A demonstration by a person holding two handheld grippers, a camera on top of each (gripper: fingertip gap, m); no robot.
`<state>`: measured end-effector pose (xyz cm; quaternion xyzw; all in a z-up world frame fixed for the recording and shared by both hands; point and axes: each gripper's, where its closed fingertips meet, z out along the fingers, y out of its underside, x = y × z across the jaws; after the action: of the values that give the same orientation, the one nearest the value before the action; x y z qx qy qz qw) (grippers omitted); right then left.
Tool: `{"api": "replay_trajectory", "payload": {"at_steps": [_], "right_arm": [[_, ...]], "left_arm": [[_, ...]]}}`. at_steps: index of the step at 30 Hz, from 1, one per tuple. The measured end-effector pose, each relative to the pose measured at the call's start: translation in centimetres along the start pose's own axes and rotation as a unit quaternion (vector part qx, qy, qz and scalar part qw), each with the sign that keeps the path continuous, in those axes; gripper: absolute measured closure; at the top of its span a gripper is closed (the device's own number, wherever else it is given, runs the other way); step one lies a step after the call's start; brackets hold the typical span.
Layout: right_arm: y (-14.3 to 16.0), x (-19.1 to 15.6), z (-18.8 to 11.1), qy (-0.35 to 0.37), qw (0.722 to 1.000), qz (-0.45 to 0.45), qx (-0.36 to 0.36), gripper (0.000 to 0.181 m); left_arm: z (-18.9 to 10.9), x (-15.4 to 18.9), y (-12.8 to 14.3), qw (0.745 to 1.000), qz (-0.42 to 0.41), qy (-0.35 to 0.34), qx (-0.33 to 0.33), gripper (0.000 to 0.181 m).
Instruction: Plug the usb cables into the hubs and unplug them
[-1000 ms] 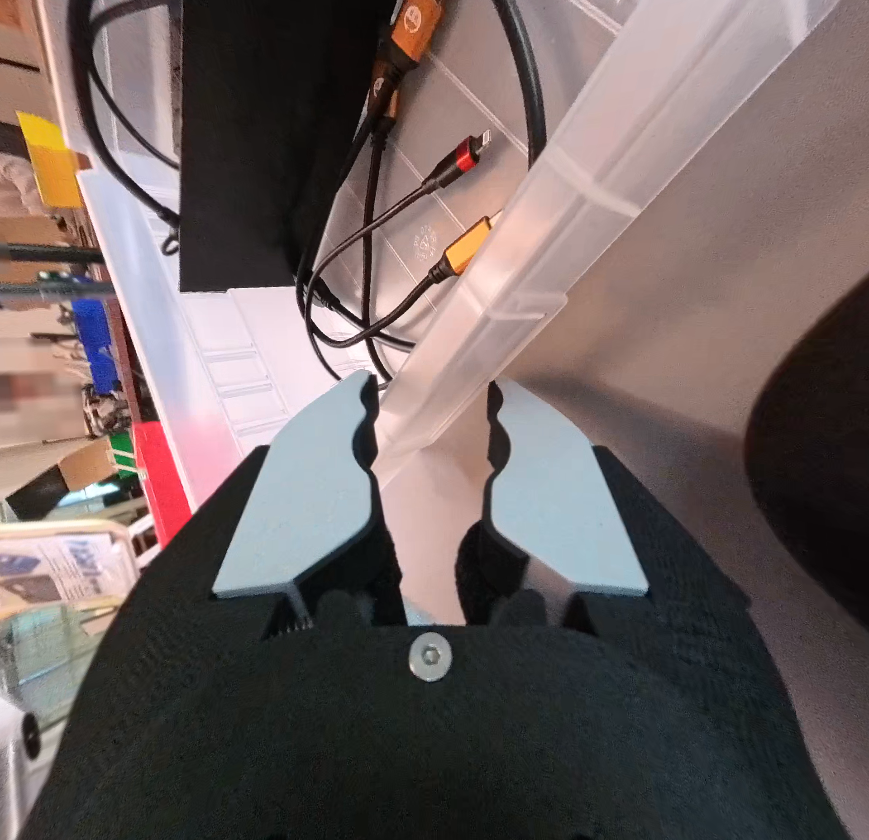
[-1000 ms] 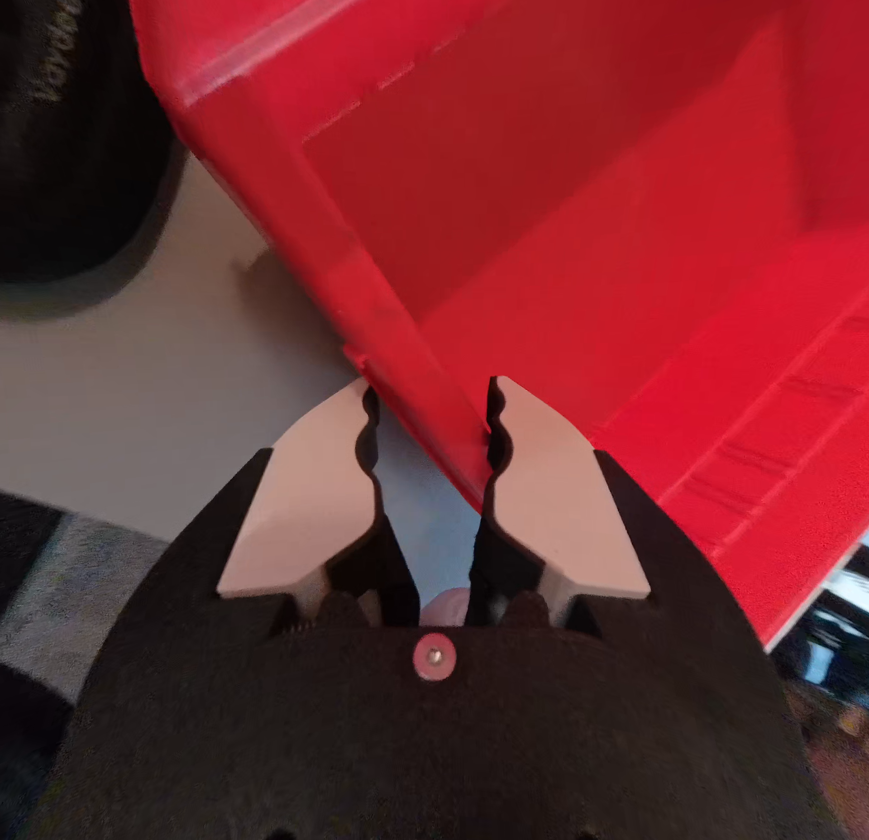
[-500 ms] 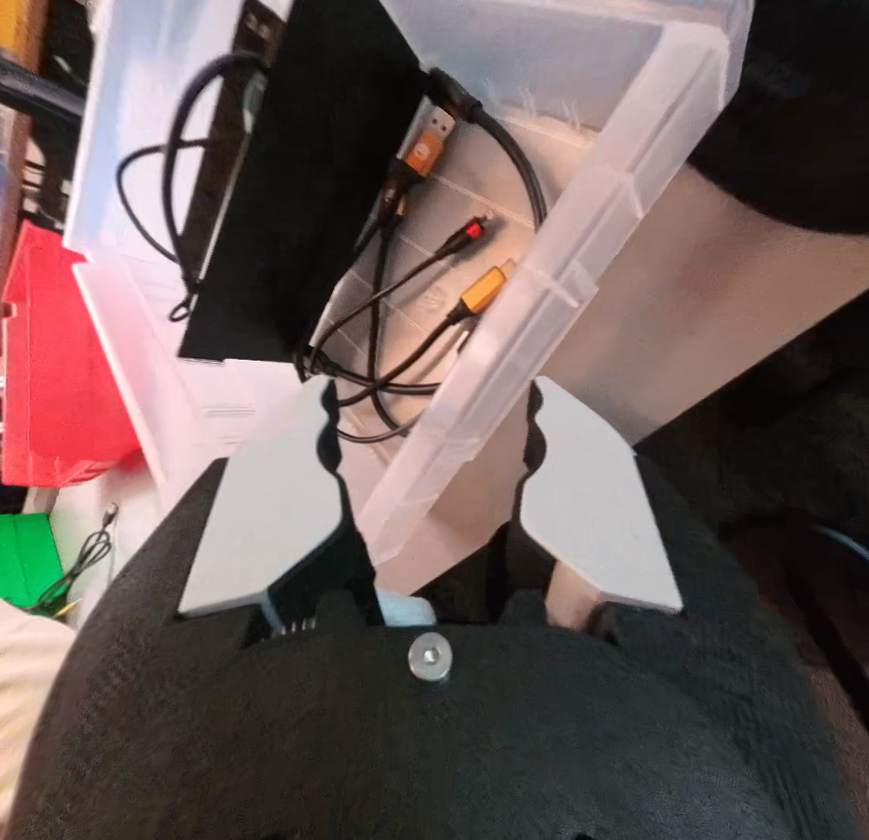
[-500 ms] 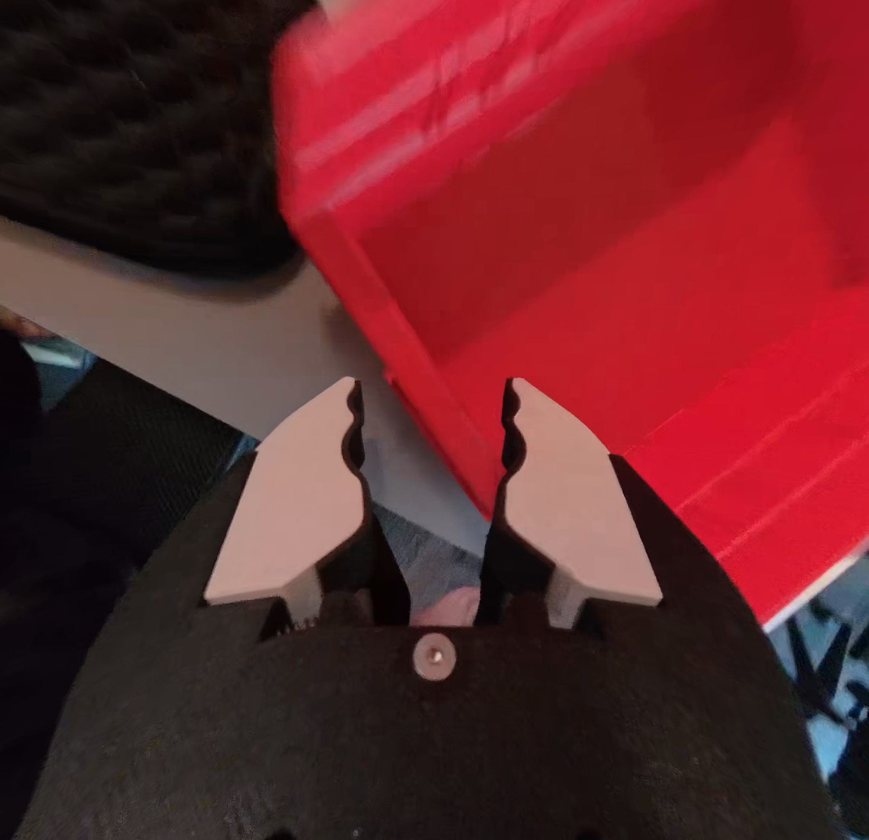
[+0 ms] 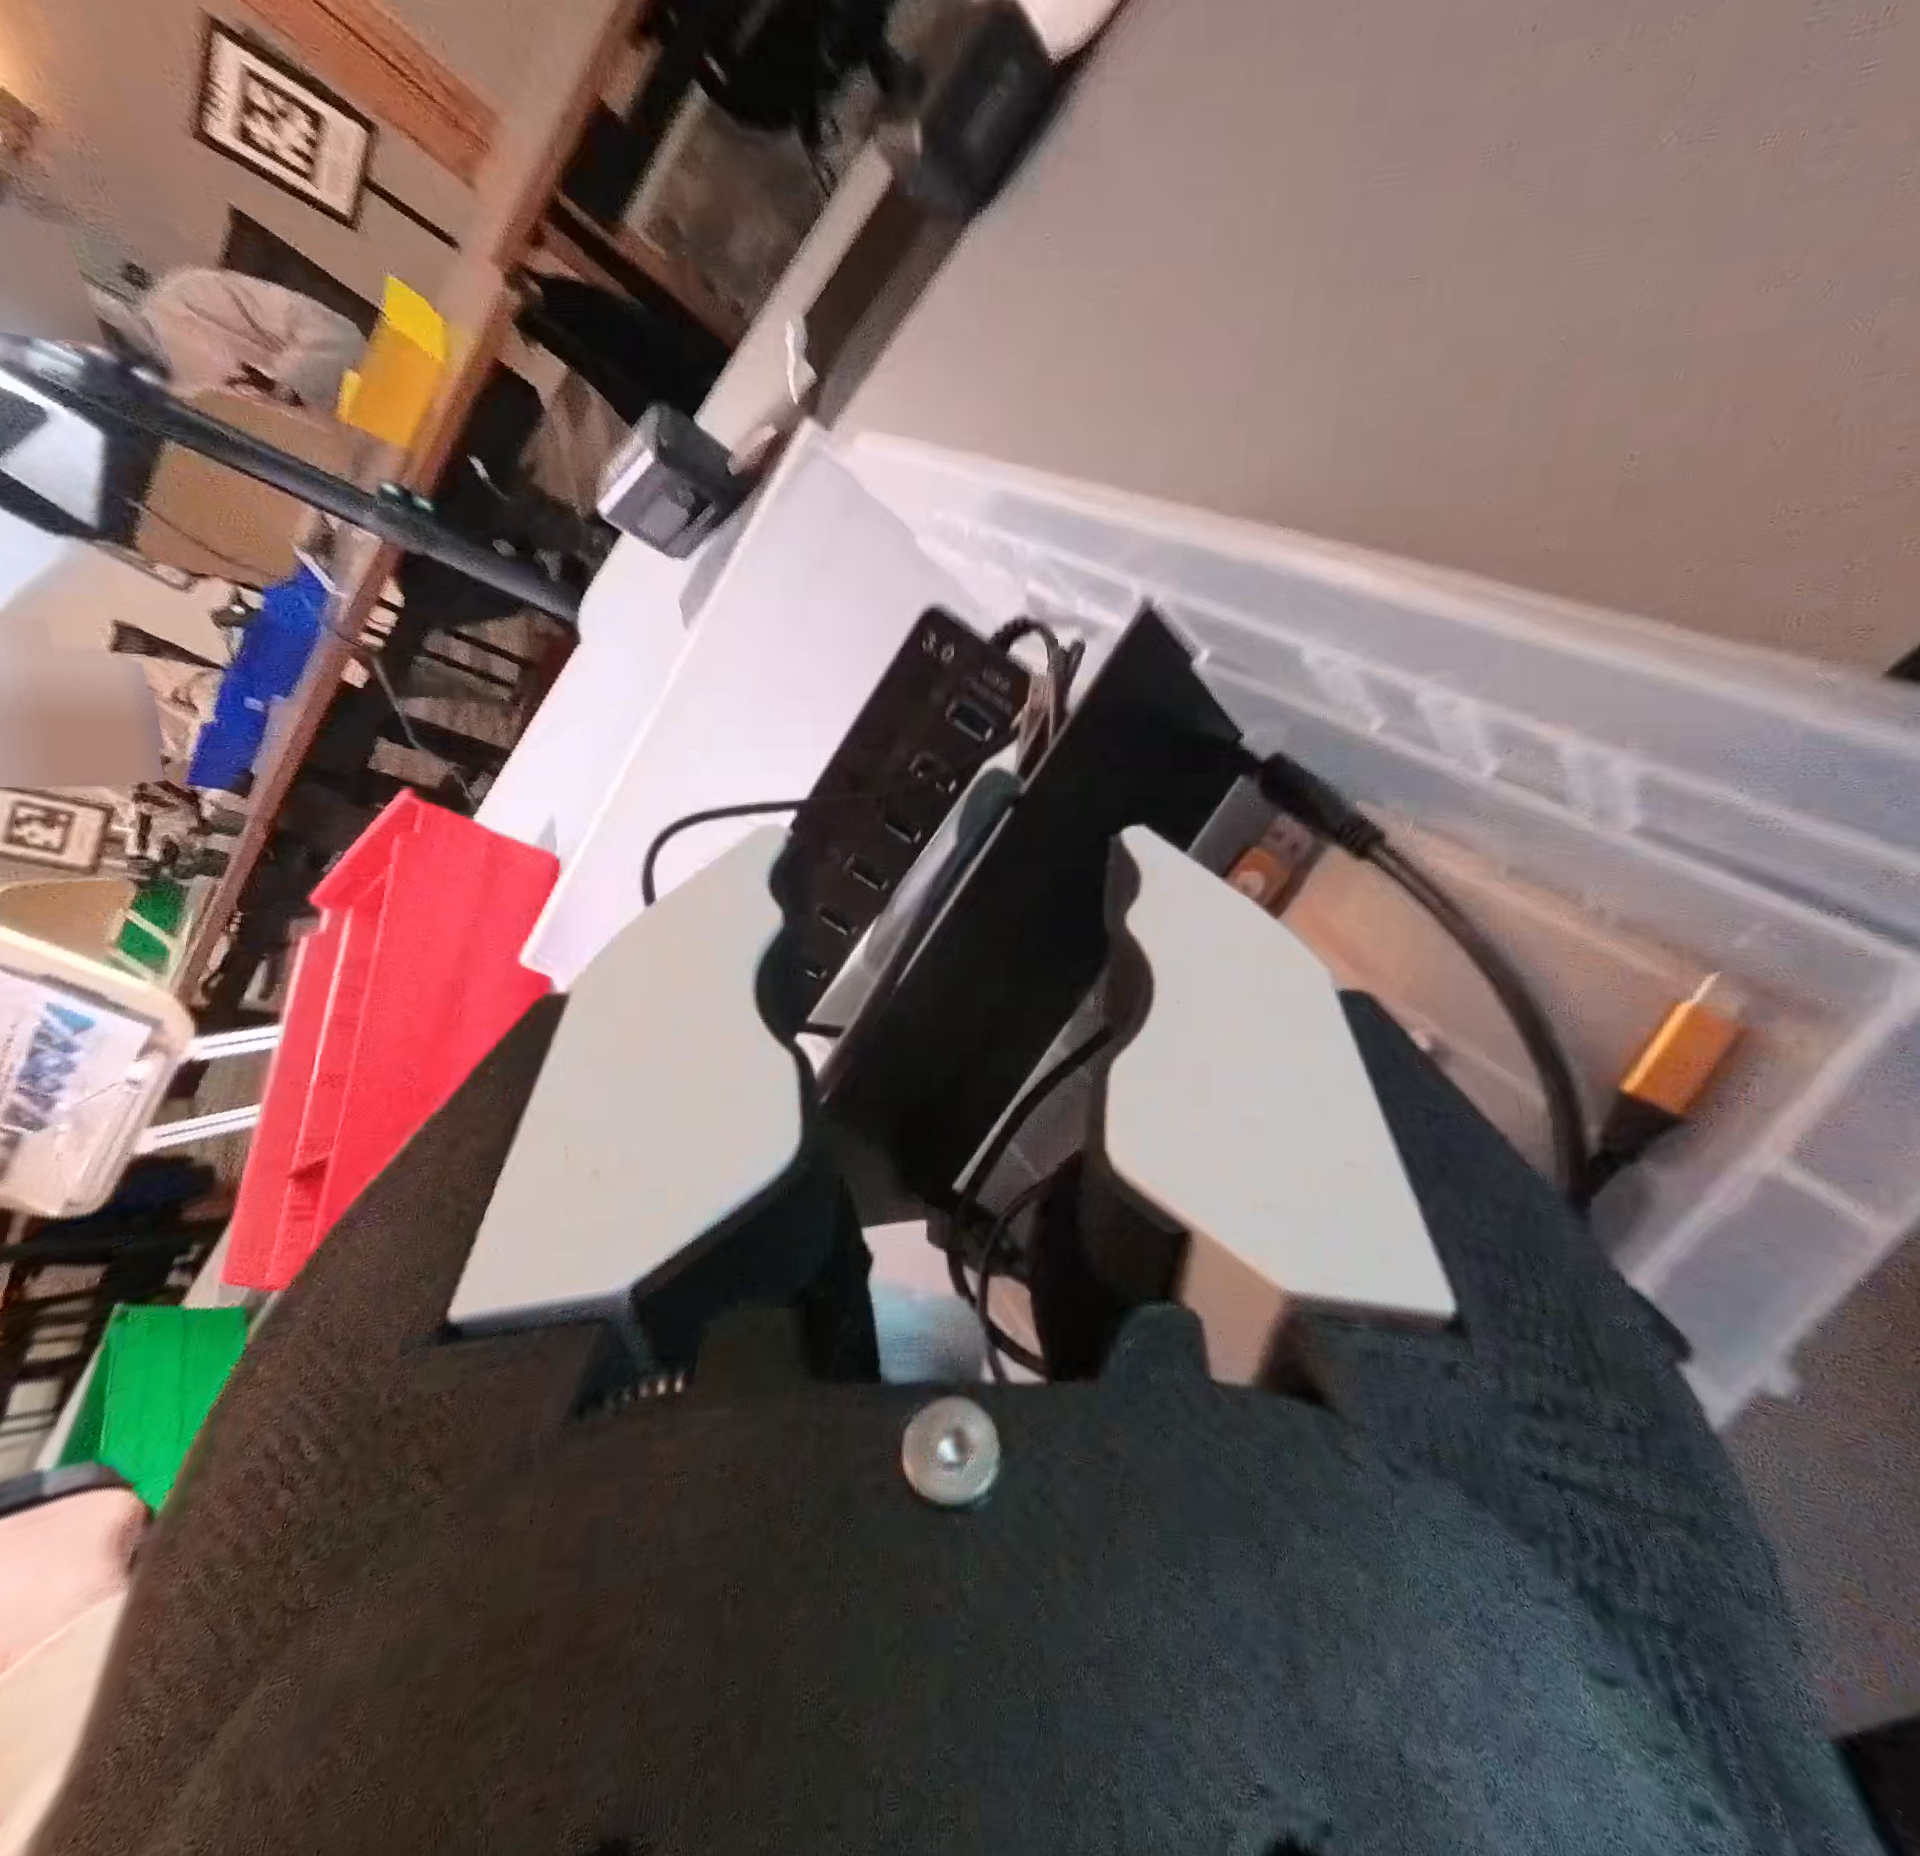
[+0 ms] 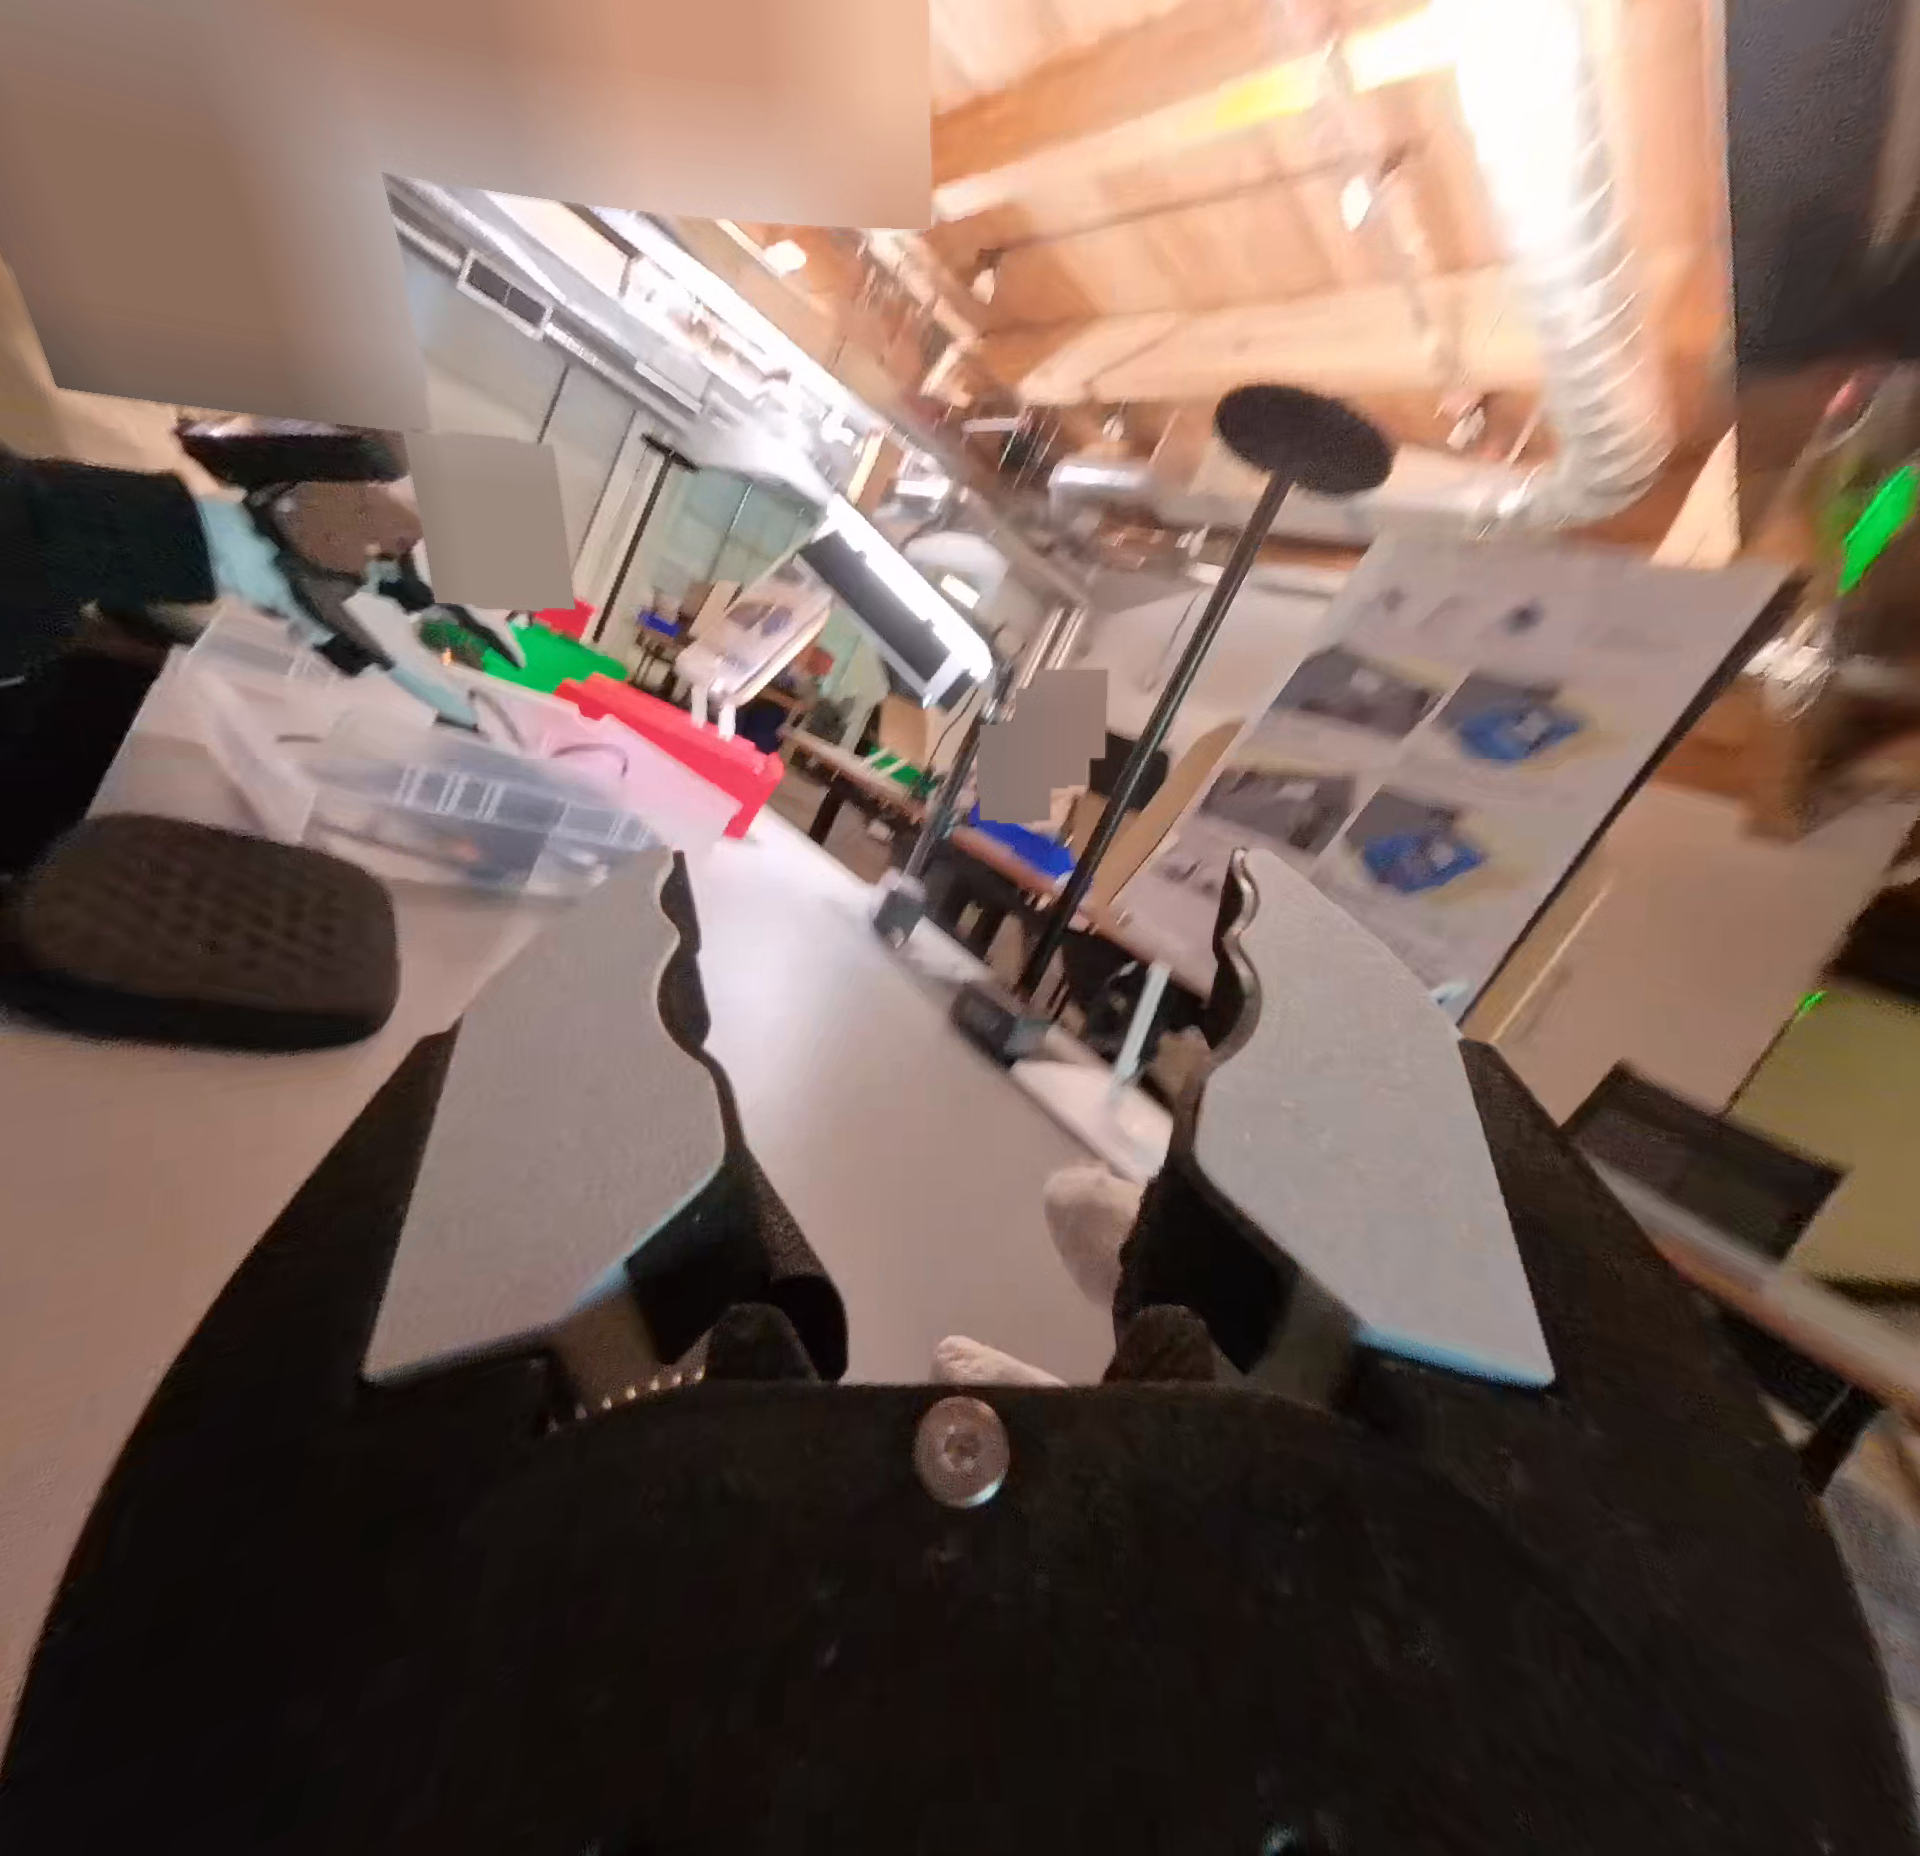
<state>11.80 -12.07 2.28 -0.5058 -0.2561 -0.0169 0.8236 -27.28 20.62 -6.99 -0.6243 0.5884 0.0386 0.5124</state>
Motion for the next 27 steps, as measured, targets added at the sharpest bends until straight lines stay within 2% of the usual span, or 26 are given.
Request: {"api": "replay_trajectory", "payload": {"at_steps": [2, 5, 7, 9, 11, 13, 15, 17, 19, 22, 25, 27], "right_arm": [[3.0, -0.7, 0.6, -0.01, 0.999, 0.02, -0.028, 0.084], [5.1, -1.3, 0.9, -0.019, 0.998, 0.036, -0.046, 0.084], [5.3, -1.3, 1.0, -0.02, 0.998, 0.042, -0.047, 0.085], [4.9, -1.2, 1.4, -0.024, 0.998, 0.044, -0.046, 0.088], [4.5, -0.6, 2.2, -0.016, 0.998, 0.039, -0.048, 0.088], [3.9, -0.1, 3.5, -0.011, 0.998, 0.032, -0.05, 0.088], [3.0, 0.1, 5.4, -0.012, 0.998, 0.025, -0.049, 0.086], [1.9, -0.1, 7.8, -0.032, 0.998, 0.04, -0.043, 0.084], [0.8, -1.0, 10.4, -0.073, 0.994, 0.07, -0.03, 0.075], [-0.5, -1.9, 14.2, -0.134, 0.982, 0.136, -0.005, 0.061], [0.4, -1.5, 16.9, -0.172, 0.96, 0.22, 0.016, 0.065], [3.1, -1.4, 17.5, -0.189, 0.945, 0.268, 0.001, 0.08]], "left_arm": [[1.7, -0.5, 2.0, 0.999, 0.007, 0.031, -0.044, 0.15], [2.6, -0.5, 3.6, 0.993, 0.0, 0.087, -0.077, 0.173], [2.2, -1.7, 3.0, 0.995, 0.003, 0.069, -0.071, 0.181], [1.1, -4.0, 1.0, 0.999, -0.014, 0.026, -0.044, 0.181], [-0.7, -7.0, -2.9, 0.998, -0.048, -0.034, 0.025, 0.181], [-2.9, -9.3, -8.1, 0.988, -0.068, -0.076, 0.115, 0.181], [-5.2, -10.0, -14.0, 0.974, -0.061, -0.078, 0.205, 0.181], [-6.6, -8.8, -19.6, 0.96, -0.045, -0.031, 0.273, 0.181], [-7.0, -6.4, -24.8, 0.943, -0.029, 0.048, 0.328, 0.181], [-5.8, -1.6, -31.0, 0.902, -0.033, 0.17, 0.395, 0.181], [-2.5, 4.1, -34.9, 0.848, -0.088, 0.288, 0.437, 0.181], [0.7, 7.9, -35.8, 0.819, -0.139, 0.348, 0.434, 0.181]]}}
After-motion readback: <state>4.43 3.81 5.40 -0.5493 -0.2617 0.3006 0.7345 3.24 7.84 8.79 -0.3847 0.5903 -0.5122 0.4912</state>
